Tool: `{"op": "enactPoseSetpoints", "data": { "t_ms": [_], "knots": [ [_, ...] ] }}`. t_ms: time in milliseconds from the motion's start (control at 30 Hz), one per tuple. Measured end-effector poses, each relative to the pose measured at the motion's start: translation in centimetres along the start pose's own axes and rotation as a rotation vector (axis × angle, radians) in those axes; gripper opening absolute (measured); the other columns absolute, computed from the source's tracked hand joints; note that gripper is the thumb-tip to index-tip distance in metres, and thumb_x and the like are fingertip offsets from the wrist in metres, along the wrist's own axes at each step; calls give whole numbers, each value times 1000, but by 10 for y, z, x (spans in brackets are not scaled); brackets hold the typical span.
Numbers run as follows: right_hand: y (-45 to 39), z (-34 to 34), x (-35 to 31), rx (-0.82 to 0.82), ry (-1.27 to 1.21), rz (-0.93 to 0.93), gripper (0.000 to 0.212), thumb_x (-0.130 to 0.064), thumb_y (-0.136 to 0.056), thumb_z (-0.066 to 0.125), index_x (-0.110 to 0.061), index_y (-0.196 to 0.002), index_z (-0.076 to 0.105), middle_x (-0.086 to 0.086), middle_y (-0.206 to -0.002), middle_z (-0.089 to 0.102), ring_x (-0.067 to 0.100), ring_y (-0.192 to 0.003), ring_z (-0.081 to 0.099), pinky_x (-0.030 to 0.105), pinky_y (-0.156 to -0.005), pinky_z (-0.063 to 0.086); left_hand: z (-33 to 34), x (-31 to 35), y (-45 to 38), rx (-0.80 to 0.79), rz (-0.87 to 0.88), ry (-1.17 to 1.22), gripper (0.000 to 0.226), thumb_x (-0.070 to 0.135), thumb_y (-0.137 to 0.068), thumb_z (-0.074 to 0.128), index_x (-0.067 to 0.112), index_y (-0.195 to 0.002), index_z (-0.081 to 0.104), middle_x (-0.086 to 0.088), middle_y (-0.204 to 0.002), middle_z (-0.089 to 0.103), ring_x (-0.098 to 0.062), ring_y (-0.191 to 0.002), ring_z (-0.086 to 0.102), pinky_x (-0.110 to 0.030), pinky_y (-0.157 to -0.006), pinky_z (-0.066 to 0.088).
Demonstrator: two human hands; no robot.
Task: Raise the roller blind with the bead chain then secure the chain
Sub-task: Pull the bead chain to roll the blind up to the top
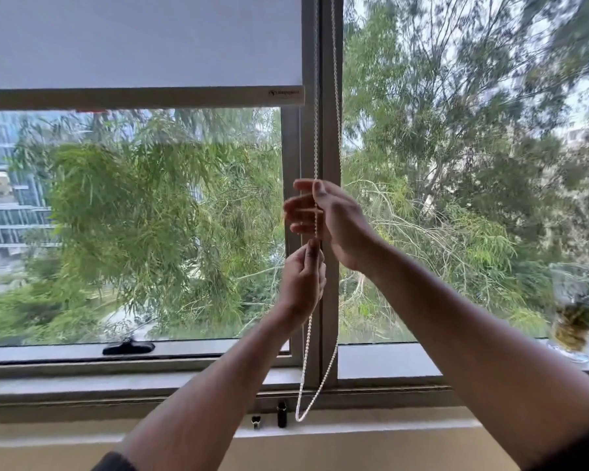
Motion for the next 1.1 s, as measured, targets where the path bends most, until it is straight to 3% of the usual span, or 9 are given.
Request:
{"op": "enactPoseSetpoints", "data": {
  "t_ms": [100, 200, 300, 433, 533, 600, 733, 867, 1100],
  "knots": [
    [-16, -1, -23, 82, -23, -100, 30, -15, -111, 34, -15, -107, 64, -6, -64, 57, 10, -55, 46, 24, -49, 40, 3, 3, 0, -26, 5, -4, 39, 31, -108, 34, 24, -70, 33, 1, -51, 23, -8, -37, 18, -32, -40, 8],
    [-16, -1, -24, 152, 36, -199, 30, -5, -107, 36, -19, -89, 56, -8, -57, 46, 4, -45, 34, 17, -40, 27, 0, 4, -2, -62, 31, -79, 36, 26, -108, 34, 19, -73, 37, 0, -51, 26, -5, -36, 21, -32, -39, 11],
    [-7, 5, -21, 156, 133, -299, 25, 2, -105, 37, -12, -90, 52, -5, -62, 43, -1, -47, 35, 13, -43, 31, -9, 6, -13, -138, 22, -200, 36, 21, -108, 32, 14, -74, 42, 5, -50, 36, -4, -36, 30, -22, -37, 22],
    [1, 6, -7, 157, 294, -343, 24, 2, -104, 40, -8, -88, 54, -7, -65, 47, 2, -54, 39, 22, -50, 36, -29, 28, -34, -168, 21, -311, 38, 20, -108, 26, 10, -84, 53, -5, -75, 59, -5, -57, 58, -20, -57, 47],
    [7, 6, 6, 150, 321, -351, 20, -3, -105, 43, 0, -92, 58, -6, -75, 57, -1, -62, 53, 20, -57, 45, -37, 65, -53, -101, 62, -233, 43, 37, -104, 28, 8, -94, 57, -12, -88, 63, -18, -75, 61, -29, -69, 51],
    [11, 9, 13, 161, 390, -377, 19, -8, -104, 46, -7, -93, 62, -9, -77, 60, 4, -63, 53, 24, -57, 45, -31, 93, -64, -99, 88, -150, 46, 41, -105, 28, 9, -98, 60, -11, -87, 65, -19, -75, 61, -26, -66, 52],
    [19, 13, 34, 144, 496, -361, 25, 2, -102, 46, -13, -85, 56, -1, -62, 45, 8, -54, 35, 23, -49, 31, -8, 142, -78, -160, 120, -113, 41, 39, -106, 32, 14, -90, 61, -1, -67, 56, -14, -55, 48, -25, -50, 40],
    [22, 6, 40, 89, 529, -376, 23, -3, -104, 45, -13, -85, 54, -11, -62, 45, 10, -56, 37, 25, -51, 33, 1, 153, -79, -69, 81, -2, 51, 47, -105, 32, 25, -60, 39, 9, -43, 37, -8, -35, 25, -17, -37, 22],
    [13, -12, 49, -20, 523, -223, 25, -21, -105, 41, -23, -92, 62, -8, -68, 62, 9, -62, 54, 29, -63, 45, 3, 136, -62, -47, 171, -42, 52, 40, -107, 30, 22, -59, 32, 4, -43, 32, -10, -34, 21, -21, -40, 15]
  ]
}}
Point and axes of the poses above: each hand's wrist, its own y-axis away from the middle knuckle, its own z-axis out of the palm, x = y × z, the point moved 9 cm from there along -y, towards the middle knuckle
